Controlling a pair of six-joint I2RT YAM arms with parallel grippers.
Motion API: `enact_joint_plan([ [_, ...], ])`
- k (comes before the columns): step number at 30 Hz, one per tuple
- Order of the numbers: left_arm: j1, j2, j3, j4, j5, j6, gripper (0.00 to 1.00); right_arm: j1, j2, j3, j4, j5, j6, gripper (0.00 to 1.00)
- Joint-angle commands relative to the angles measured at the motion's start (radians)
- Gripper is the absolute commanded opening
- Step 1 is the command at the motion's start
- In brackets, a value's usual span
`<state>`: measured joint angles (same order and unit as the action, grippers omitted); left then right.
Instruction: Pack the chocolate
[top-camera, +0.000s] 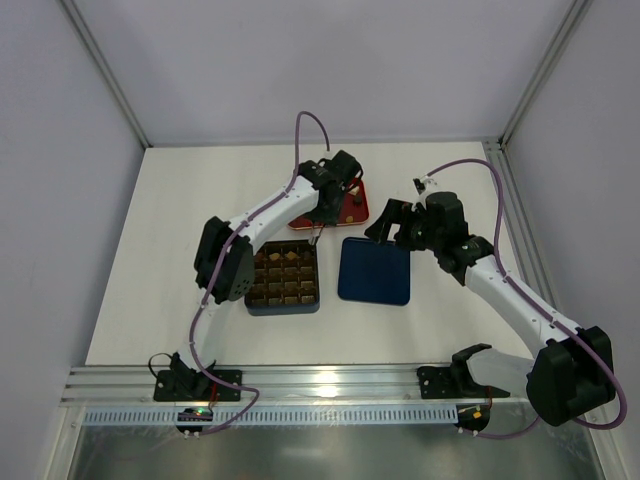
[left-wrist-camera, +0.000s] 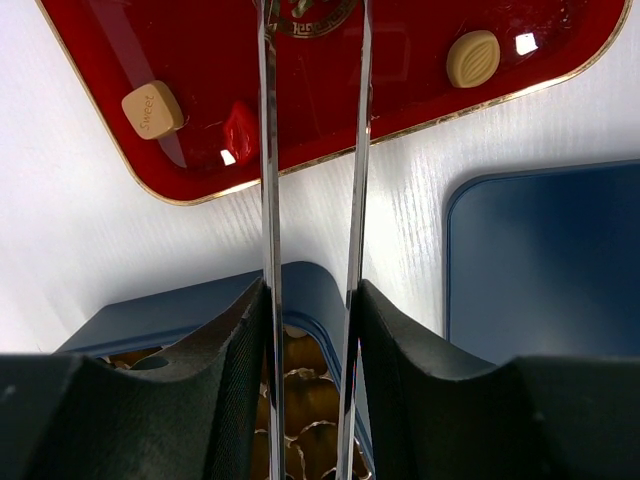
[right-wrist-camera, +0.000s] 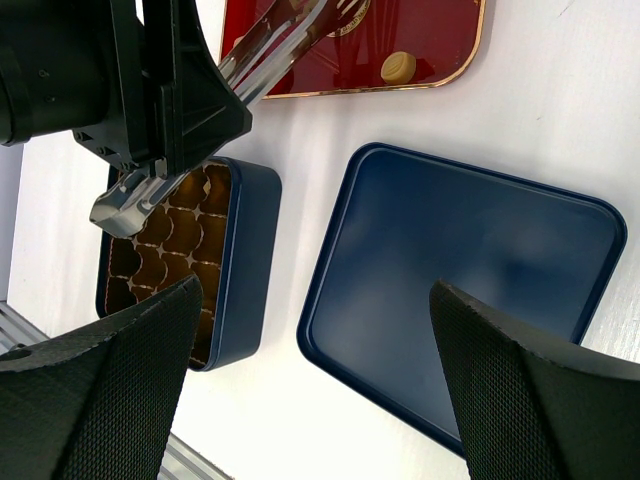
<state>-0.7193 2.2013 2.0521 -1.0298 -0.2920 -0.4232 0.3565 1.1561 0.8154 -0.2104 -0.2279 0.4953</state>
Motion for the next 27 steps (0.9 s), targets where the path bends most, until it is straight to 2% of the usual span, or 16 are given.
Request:
enact_joint_plan([
  [1, 0.006, -0.069, 0.017, -0.012, 0.004, -0.008, 0.39, 0.002, -0.015, -0.002, 0.029, -0.004, -0.008, 0.94],
  [9, 0.004, -0.077, 0.031, -0.027, -0.002, 0.003, 0.36, 0.002, -0.013, -0.002, 0.034, -0.002, -0.003, 0.95],
  [27, 0.020, -0.129, 0.037, -0.049, -0.026, 0.032, 0.36, 0.002, -0.001, 0.001, 0.042, -0.010, 0.005, 0.94],
])
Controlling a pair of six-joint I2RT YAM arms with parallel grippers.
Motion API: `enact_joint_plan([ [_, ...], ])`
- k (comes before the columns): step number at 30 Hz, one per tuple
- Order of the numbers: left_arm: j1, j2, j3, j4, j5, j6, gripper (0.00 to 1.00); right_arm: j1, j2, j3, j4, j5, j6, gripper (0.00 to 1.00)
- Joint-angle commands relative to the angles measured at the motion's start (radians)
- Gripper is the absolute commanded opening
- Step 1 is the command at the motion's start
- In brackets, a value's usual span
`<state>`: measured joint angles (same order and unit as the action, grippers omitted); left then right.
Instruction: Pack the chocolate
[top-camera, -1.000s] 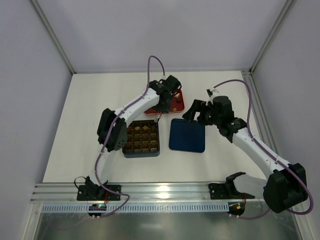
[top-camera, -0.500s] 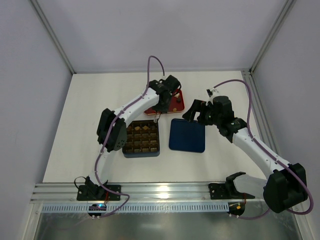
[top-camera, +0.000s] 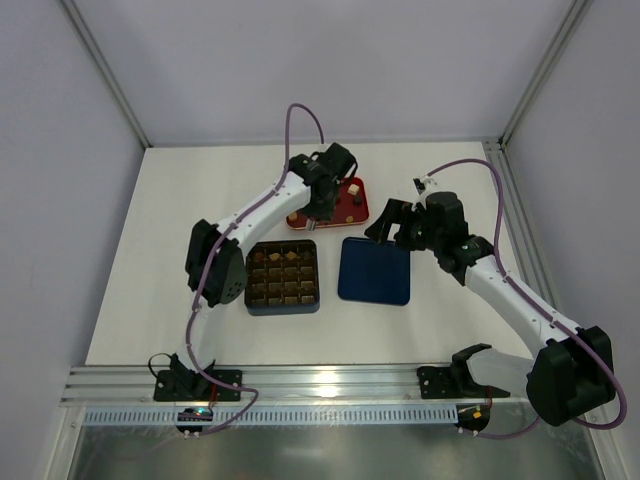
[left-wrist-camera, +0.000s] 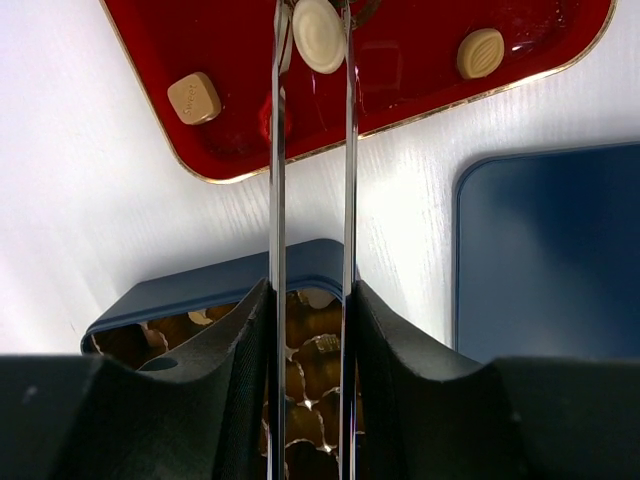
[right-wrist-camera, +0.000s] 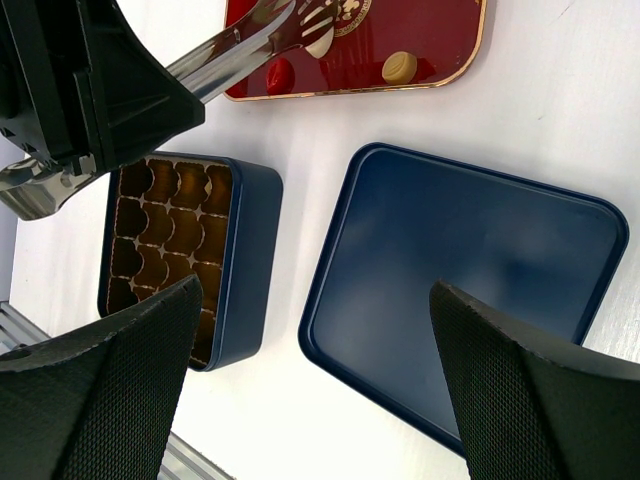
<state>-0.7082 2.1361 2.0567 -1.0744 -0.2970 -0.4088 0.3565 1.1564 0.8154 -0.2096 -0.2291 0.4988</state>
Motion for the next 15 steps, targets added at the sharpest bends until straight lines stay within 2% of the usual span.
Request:
enact_joint_plan([
  [1, 0.010, -0.065, 0.034, -0.002, -0.021, 0.019, 0.36, 0.002, -0.001, 0.001, 0.041, -0.007, 0.000, 0.95],
  [9, 0.027, -0.050, 0.056, -0.018, -0.010, 0.030, 0.39, 0.002, 0.000, 0.005, 0.042, -0.007, -0.002, 0.95],
  [15, 0.026, -0.048, 0.045, -0.027, -0.001, 0.028, 0.48, 0.002, 0.006, 0.010, 0.039, -0.007, -0.002, 0.94],
])
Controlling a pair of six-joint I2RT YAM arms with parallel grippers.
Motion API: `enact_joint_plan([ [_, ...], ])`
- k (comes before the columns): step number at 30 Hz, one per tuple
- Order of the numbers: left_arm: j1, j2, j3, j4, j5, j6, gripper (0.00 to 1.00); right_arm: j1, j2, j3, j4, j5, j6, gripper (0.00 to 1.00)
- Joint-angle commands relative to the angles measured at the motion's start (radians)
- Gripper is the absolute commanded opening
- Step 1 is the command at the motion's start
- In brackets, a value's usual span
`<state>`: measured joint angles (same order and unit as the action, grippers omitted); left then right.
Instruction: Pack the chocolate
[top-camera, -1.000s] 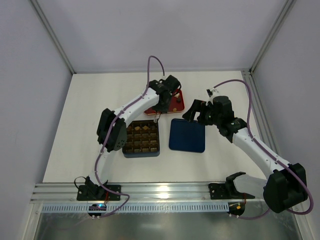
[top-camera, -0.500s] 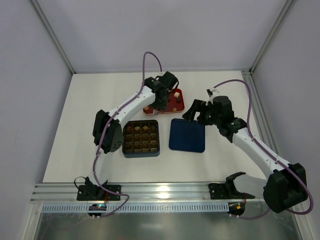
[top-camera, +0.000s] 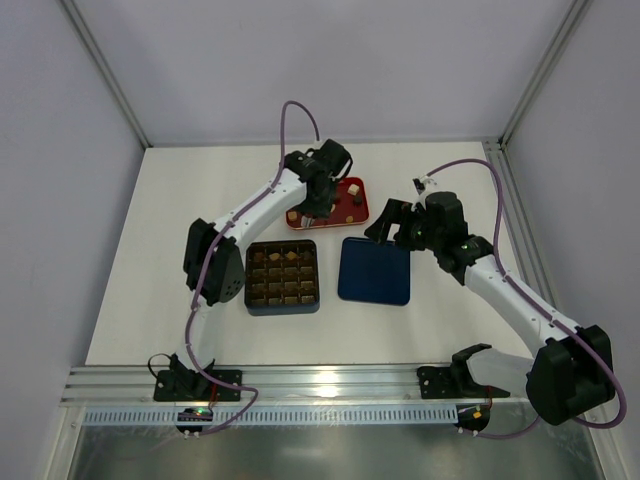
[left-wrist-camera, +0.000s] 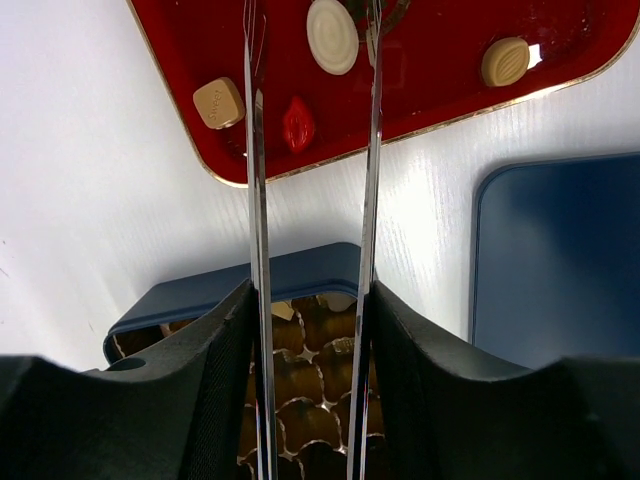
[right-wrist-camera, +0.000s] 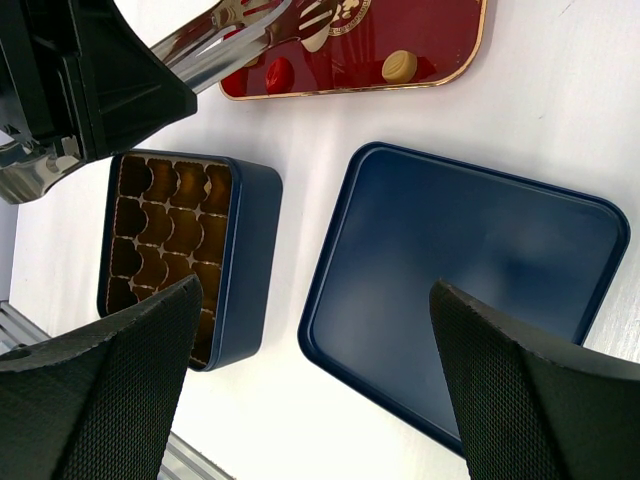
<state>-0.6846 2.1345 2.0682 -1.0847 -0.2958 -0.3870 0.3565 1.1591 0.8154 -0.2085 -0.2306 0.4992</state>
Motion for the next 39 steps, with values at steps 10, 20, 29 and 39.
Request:
enact_joint_plan([
  [10, 0.002, -0.068, -0.016, -0.020, 0.035, -0.006, 0.44, 0.002, 0.005, 0.007, 0.046, -0.010, 0.004, 0.95],
  [20, 0.000, -0.064, -0.031, -0.018, 0.052, -0.013, 0.39, 0.002, 0.008, 0.002, 0.049, -0.012, 0.006, 0.94],
  [29, 0.002, -0.079, -0.048, -0.032, 0.049, -0.021, 0.40, 0.002, 0.013, 0.001, 0.054, -0.016, 0.009, 0.94],
  [39, 0.000, -0.094, -0.071, -0.026, 0.070, -0.032, 0.40, 0.002, 0.008, -0.001, 0.054, -0.015, 0.012, 0.95],
])
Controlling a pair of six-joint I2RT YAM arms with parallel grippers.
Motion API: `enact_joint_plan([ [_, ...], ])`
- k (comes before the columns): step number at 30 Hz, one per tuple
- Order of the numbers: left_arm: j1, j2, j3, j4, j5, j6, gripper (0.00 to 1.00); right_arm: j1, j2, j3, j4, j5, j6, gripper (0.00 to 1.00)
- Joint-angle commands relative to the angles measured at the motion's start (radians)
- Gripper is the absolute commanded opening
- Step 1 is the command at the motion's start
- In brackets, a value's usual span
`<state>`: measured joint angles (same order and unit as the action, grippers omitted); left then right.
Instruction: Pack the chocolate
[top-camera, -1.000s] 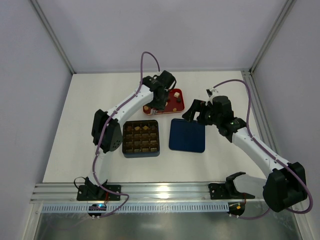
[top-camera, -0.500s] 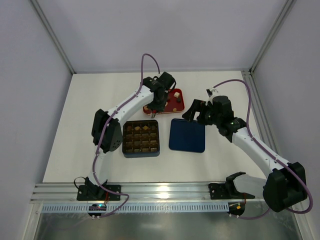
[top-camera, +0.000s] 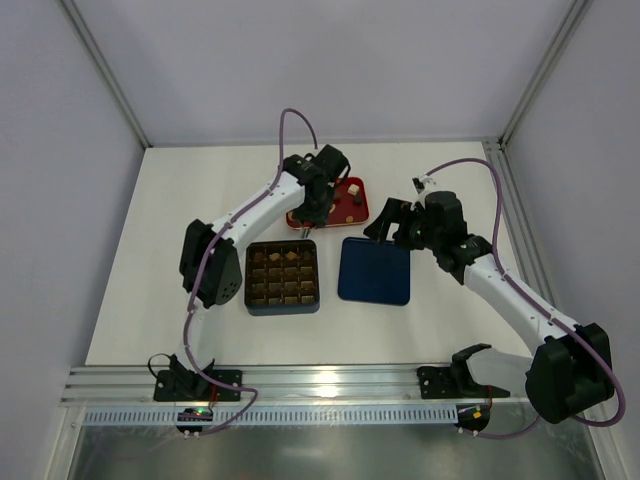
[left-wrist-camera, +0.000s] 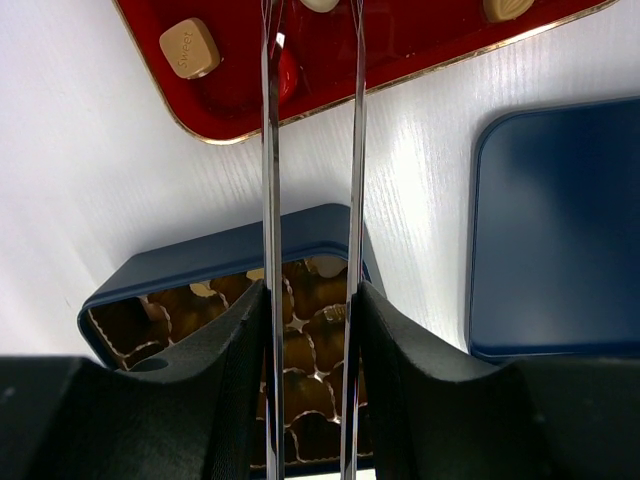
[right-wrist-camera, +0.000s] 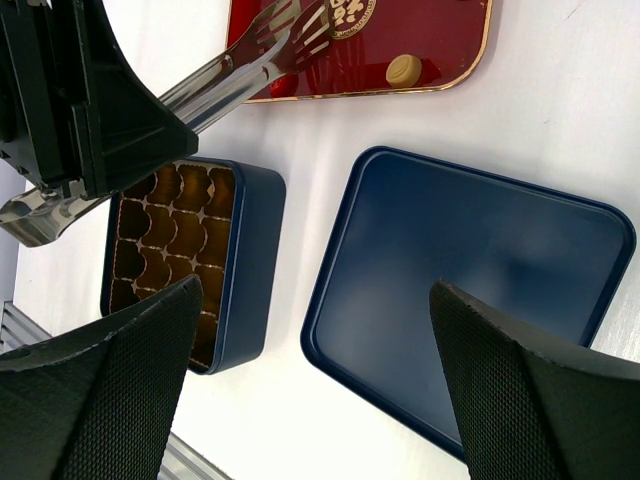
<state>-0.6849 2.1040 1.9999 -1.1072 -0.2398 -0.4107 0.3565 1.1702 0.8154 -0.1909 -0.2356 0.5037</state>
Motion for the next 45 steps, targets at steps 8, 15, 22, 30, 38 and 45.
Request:
enact_joint_plan([
  [8, 0.002, -0.041, 0.020, 0.000, 0.020, 0.001, 0.36, 0.002, -0.001, -0.002, 0.036, -0.008, 0.004, 0.95],
  [15, 0.007, -0.006, 0.077, -0.023, 0.019, 0.015, 0.30, 0.004, -0.004, -0.001, 0.031, -0.008, 0.001, 0.94],
  [22, 0.008, -0.025, 0.108, -0.028, -0.003, 0.029, 0.25, 0.002, -0.007, 0.001, 0.028, -0.007, 0.001, 0.95],
  [30, 0.012, -0.038, 0.132, -0.045, -0.013, 0.036, 0.24, 0.002, -0.006, 0.001, 0.031, -0.004, 0.002, 0.95],
  [38, 0.012, -0.107, 0.079, -0.039, -0.018, 0.027, 0.24, 0.002, 0.002, 0.002, 0.036, -0.007, 0.004, 0.95],
  [45, 0.012, -0.217, -0.013, -0.039, -0.018, 0.012, 0.24, 0.002, 0.009, 0.004, 0.047, -0.011, 0.009, 0.95],
])
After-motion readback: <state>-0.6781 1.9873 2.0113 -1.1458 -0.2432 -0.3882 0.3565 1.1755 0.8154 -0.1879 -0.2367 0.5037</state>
